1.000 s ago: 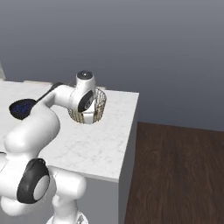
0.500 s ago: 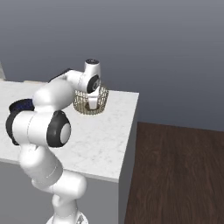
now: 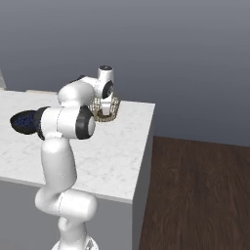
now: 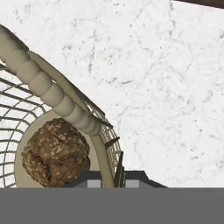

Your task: Open the cabinet, pick up the bread from the cabinet and place it in the basket. Then move the basket to the dining counter.

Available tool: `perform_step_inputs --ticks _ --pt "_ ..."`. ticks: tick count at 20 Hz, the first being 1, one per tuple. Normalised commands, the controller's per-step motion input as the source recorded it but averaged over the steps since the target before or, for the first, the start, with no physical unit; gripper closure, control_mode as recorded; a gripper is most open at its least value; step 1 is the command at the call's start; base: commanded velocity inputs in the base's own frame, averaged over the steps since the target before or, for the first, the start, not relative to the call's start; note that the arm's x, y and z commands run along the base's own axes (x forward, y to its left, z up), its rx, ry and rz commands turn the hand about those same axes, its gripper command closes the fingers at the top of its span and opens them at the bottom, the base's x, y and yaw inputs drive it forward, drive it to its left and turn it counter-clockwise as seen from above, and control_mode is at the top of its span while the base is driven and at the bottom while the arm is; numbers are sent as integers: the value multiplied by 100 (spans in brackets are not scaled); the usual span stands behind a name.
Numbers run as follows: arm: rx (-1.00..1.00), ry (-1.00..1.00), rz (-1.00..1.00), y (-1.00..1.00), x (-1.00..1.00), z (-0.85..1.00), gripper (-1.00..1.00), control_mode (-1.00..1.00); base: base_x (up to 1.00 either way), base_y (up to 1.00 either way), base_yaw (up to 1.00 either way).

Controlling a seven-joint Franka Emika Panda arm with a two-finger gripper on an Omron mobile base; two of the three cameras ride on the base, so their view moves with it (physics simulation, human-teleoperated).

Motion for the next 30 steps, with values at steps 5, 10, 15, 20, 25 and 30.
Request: perform_step_inputs --ticks 5,10,15,20,25,30 --pt "0 0 2 33 100 -50 100 -100 0 0 0" --pt "-1 0 0 19 87 -49 100 -100 0 0 0" --pt "-2 0 0 9 52 -48 100 -100 0 0 0" --pt "0 0 0 3 28 -36 100 -100 0 0 0" --pt "0 0 0 0 0 -10 -100 -100 0 0 0" --pt "0 -9 0 0 -4 0 -100 -100 0 0 0"
